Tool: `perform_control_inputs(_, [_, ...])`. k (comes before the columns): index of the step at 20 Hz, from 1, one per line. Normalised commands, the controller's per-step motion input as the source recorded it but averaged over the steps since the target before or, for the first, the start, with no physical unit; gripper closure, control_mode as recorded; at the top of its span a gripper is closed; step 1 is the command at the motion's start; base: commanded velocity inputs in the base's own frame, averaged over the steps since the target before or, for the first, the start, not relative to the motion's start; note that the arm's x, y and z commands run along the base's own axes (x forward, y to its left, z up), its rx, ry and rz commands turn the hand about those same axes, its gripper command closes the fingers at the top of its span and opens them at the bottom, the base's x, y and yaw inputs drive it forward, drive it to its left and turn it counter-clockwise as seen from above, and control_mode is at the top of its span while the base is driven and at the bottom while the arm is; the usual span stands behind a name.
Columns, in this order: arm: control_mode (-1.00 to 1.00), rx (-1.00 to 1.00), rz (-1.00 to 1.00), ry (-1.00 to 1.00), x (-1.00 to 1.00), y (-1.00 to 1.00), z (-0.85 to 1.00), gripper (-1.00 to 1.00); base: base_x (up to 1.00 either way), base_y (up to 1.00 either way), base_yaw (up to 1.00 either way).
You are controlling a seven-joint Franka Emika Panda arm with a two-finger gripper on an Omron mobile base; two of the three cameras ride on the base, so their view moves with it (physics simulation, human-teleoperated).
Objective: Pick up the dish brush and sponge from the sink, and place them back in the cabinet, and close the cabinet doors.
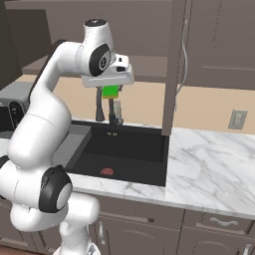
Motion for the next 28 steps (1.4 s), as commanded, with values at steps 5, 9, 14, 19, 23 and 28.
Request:
perform_control_inputs(5, [-1.00,0.00,0.00,-0.12,0.02,0.05,0.10,1.00,0.00,0.00,0.00])
perform_control_inputs(9, [-1.00,0.00,0.00,-0.16,0.01,0.00,0.01,1.00,0.00,0.00,0.00])
perform_control_inputs(14, [-1.00,0.00,0.00,-0.15,0.02,0.00,0.06,1.00,0.00,0.00,0.00])
perform_control_inputs(19, [-1.00,0.00,0.00,-0.16,0.02,0.00,0.10,1.00,0.00,0.00,0.00])
perform_control_inputs(23, [-1.00,0.00,0.00,-0.16,0.00,0.00,0.08,1.00,0.00,0.00,0.00])
perform_control_inputs(28, [-1.00,0.00,0.00,-0.12,0.00,0.00,0.08,1.00,0.00,0.00,0.00])
